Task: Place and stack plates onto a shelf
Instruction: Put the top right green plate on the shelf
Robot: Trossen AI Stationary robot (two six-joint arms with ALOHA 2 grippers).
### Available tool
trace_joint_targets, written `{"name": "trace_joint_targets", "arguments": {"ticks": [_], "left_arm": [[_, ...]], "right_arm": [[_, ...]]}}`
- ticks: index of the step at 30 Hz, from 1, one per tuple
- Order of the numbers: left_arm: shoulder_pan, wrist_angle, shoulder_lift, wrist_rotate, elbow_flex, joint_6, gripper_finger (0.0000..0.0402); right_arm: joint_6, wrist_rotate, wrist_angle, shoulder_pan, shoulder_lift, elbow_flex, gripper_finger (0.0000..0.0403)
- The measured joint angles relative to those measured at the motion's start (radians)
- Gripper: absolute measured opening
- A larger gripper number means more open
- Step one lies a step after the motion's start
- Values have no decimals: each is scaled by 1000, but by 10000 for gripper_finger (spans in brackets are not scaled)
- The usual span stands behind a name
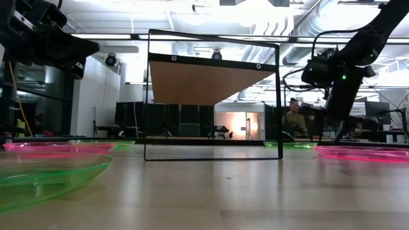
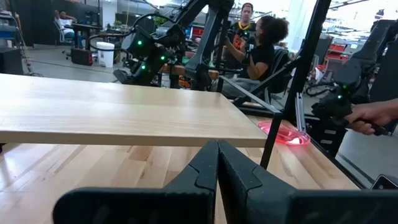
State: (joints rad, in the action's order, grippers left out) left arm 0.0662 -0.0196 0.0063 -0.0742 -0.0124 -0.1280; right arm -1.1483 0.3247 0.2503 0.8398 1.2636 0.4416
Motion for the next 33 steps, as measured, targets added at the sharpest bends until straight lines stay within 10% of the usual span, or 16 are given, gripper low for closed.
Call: {"name": "trace_joint_targets", "arguments": {"ticks": [17,25,33], "left_arm": [[0,0,0,0,0,0,1],[0,0,0,0,0,0,1],[0,0,0,0,0,0,1]], "right_arm": [[-105,-2,-274,-5,224,5,133],[-109,12,-277,11,228,1,11],[8,-96,-251,11,135,-4,1]]}}
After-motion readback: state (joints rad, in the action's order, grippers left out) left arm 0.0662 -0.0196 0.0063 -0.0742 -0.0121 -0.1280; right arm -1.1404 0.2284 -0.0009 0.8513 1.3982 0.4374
